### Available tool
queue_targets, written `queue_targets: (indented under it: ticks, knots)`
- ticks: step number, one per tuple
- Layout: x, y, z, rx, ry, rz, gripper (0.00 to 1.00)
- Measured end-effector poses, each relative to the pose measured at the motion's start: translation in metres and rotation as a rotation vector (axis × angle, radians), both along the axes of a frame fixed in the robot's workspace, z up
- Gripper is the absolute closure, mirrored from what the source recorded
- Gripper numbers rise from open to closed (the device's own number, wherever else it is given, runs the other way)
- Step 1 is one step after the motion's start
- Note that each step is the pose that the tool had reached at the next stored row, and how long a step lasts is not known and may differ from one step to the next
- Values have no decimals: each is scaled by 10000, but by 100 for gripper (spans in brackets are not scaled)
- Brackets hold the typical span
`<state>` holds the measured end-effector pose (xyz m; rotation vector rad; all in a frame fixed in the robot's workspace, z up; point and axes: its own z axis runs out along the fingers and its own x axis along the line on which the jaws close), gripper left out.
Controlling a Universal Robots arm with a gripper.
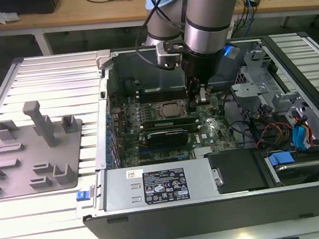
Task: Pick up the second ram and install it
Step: 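Press down the second ram until it locks into place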
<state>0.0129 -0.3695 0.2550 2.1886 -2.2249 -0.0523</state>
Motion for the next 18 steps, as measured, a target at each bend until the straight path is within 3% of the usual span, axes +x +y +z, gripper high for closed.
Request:
queue_targets:
  ticks: [10, 18]
  knots:
    - [-366, 0, -1, 1, -33, -1, 92]
    - [-558, 0, -2, 1, -75, 0, 92]
